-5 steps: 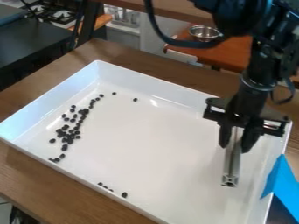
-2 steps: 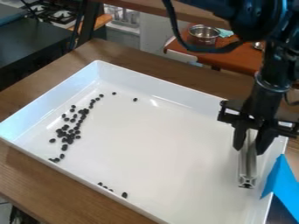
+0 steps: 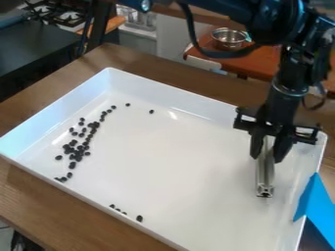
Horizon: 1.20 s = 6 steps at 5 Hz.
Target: Sweep into pile
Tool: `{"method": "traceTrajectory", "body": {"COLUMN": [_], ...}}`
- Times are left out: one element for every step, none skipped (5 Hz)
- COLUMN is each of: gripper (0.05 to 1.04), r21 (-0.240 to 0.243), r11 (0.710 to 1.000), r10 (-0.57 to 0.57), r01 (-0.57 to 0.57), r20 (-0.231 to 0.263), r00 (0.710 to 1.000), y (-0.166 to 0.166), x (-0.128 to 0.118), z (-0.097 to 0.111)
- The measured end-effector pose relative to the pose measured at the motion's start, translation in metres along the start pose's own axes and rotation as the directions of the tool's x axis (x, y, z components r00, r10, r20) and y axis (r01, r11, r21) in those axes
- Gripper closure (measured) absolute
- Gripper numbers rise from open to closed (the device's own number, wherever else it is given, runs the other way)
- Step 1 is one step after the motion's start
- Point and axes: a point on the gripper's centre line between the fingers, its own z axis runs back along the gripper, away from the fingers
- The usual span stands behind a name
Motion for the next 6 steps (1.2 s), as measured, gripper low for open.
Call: {"method": "traceTrajectory", "body": {"gripper": [0.731,0.731,0.731,0.731,0.731,0.731], "r21": [0.001,0.008,0.013,0.02,0.018,0.032], "r11": [1.0,1.0,1.0,0.999,0.999,0.998], "r10": [0.015,0.017,0.027,0.037,0.041,0.049], "r01": [-0.015,-0.017,-0.028,-0.038,-0.042,-0.05], "r20": [0.004,-0.001,0.019,0.041,0.047,0.035], "r00": [1.0,1.0,0.999,0.998,0.998,0.998], "y": [0.015,0.027,0.041,0.051,0.059,0.078], "x": [0.011,0.014,0.017,0.022,0.026,0.033], "z": [-0.001,-0.008,-0.011,-0.013,-0.014,-0.015]}}
